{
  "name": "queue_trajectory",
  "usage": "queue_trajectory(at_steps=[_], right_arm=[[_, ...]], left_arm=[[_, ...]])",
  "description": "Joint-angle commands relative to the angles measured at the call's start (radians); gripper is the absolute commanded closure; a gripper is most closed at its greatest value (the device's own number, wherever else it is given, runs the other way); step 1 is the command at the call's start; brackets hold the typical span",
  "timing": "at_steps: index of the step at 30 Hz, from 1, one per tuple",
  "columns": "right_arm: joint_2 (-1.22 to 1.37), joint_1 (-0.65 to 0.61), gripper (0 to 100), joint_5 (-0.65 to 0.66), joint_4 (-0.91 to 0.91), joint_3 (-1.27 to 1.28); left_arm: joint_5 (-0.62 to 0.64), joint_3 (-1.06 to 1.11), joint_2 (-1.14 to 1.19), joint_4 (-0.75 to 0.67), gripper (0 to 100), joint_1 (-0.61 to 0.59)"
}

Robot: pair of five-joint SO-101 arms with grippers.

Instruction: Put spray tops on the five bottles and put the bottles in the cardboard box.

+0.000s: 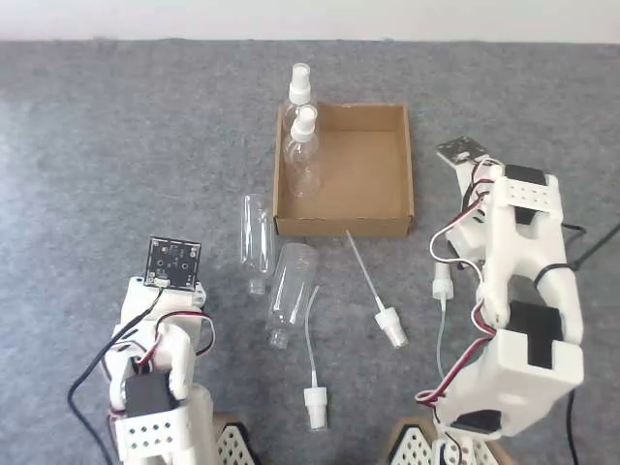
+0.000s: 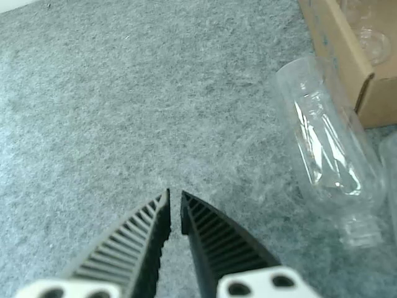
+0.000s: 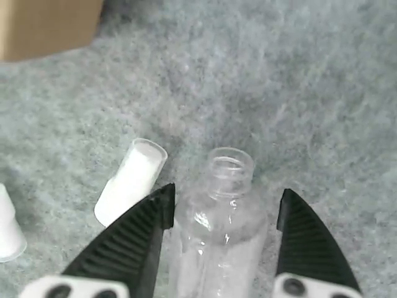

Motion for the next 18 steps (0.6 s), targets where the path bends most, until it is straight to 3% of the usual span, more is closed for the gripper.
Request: queue_trajectory(at_steps=[1, 18], right_arm=[[0.019, -0.013, 76.7, 0.032, 0.016, -0.035], [0.070, 0.041, 76.5, 0.072, 0.022, -0.041]], left_arm=[[-0.011, -0.007, -0.014, 0.005, 97, 0.000], [-0.011, -0.007, -0.014, 0.005, 97, 0.000]])
